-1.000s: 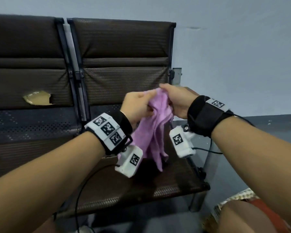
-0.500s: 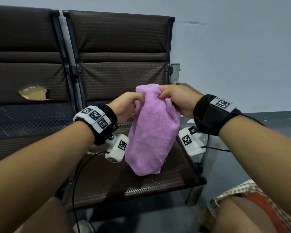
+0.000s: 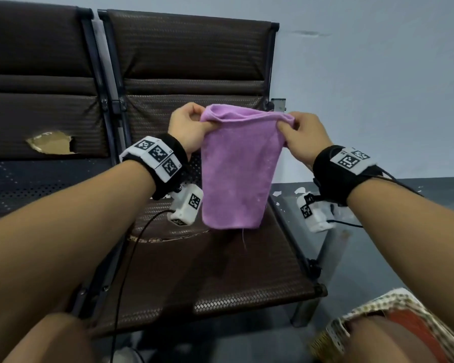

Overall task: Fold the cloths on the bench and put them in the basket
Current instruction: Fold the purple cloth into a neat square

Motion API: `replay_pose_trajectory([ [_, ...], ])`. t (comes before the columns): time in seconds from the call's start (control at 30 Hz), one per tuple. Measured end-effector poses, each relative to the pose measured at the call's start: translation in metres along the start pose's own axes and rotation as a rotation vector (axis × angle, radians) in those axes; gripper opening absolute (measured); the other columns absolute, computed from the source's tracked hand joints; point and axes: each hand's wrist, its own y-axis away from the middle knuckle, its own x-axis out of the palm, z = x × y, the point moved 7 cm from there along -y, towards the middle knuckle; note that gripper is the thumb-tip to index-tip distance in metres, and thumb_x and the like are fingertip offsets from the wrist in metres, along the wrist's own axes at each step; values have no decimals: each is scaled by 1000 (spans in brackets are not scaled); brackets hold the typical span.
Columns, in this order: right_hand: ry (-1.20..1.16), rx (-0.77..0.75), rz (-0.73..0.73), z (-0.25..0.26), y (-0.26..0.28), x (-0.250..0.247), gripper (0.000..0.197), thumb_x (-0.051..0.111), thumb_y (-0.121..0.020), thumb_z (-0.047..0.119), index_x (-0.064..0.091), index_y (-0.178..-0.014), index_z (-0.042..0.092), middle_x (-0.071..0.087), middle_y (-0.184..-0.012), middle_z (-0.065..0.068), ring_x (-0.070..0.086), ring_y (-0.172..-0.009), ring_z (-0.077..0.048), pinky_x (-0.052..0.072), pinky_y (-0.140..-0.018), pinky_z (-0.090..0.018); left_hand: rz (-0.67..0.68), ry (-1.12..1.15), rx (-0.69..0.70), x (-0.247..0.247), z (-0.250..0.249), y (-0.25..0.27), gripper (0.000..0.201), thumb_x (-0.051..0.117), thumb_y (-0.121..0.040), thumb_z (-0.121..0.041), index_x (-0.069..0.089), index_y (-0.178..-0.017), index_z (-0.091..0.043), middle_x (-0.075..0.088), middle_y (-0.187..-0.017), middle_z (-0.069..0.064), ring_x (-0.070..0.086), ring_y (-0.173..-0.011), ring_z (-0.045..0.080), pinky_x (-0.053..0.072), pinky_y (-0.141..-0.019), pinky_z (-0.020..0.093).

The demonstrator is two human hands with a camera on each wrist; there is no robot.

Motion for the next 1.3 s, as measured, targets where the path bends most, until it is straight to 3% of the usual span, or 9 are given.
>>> replay_pose_trajectory([
  [0.17, 41, -73, 162, -13, 20, 24, 24, 47, -100, 35, 65, -105, 20, 68, -95, -1, 65, -91, -23, 55, -81, -37, 216, -66, -81, -8, 42, 20, 33, 80, -72, 5, 70, -95, -16, 72, -87, -3, 65, -78, 8, 54, -70, 20],
  [0.3, 235, -46, 455, -58, 71, 70, 11, 53, -100, 24, 57, -89, 25, 63, -80, 5, 60, -76, -17, 46, -72, -31, 459, -452, -162, -6, 115, 73, 12, 75, -82, -3, 74, -93, -5, 68, -82, 4, 59, -76, 13, 48, -72, 27],
  [0.5, -138, 529, 1030, -134, 161, 129, 21, 53, -101, 8, 64, -113, -6, 65, -79, -9, 66, -68, -16, 59, -68, -30, 1091, -411, -673, 7, 202, 170, 13, 63, -92, 0, 63, -103, -7, 64, -99, 13, 62, -87, 22, 54, -85, 36],
  [0.67, -229, 687, 877, -153, 150, 142, 23, 53, -102, 9, 62, -121, 0, 60, -89, -11, 59, -68, -16, 55, -58, -26, 862, -335, -777, 9, 216, 149, 35, 65, -73, -6, 65, -107, -11, 57, -92, 14, 55, -82, 25, 52, -65, 26],
  [0.8, -301, 667, 535, -170, 115, 154, 26, 49, -90, -6, 61, -111, 4, 56, -94, -13, 54, -84, -23, 51, -70, -31, 484, -279, -640, 7, 233, 102, 14, 57, -84, 2, 63, -91, -9, 50, -78, 13, 48, -58, 19, 33, -47, 19],
  [0.93, -173, 526, 335, -180, 87, 164, 48, 53, -84, -7, 59, -130, 5, 71, -98, -8, 65, -83, -21, 55, -77, -38, 323, -429, -505, 2, 255, 75, 16, 59, -91, -2, 67, -104, -2, 70, -105, 19, 62, -87, 24, 56, -79, 38],
  [1.07, 137, 328, 383, -176, 81, 175, 53, 60, -92, 13, 47, -144, 11, 63, -131, -11, 62, -116, -25, 47, -106, -39, 302, -574, -427, 7, 257, 75, 60, 73, -85, -26, 47, -138, -15, 56, -132, 10, 58, -116, 24, 49, -101, 37],
  [1.2, 349, -36, 571, -146, 98, 177, 28, 68, -89, 28, 71, -116, 21, 69, -111, 4, 64, -97, -12, 50, -99, -34, 501, -665, -248, 14, 242, 105, 39, 81, -72, -40, 61, -102, -26, 63, -108, -3, 63, -100, 21, 52, -86, 34],
  [1.3, 471, -59, 879, -152, 128, 180, 59, 73, -83, 51, 63, -134, 23, 65, -132, 4, 61, -118, -15, 42, -109, -30, 791, -750, -208, 19, 250, 145, 60, 89, -64, -43, 62, -115, -27, 60, -115, -6, 56, -112, 14, 45, -100, 29],
])
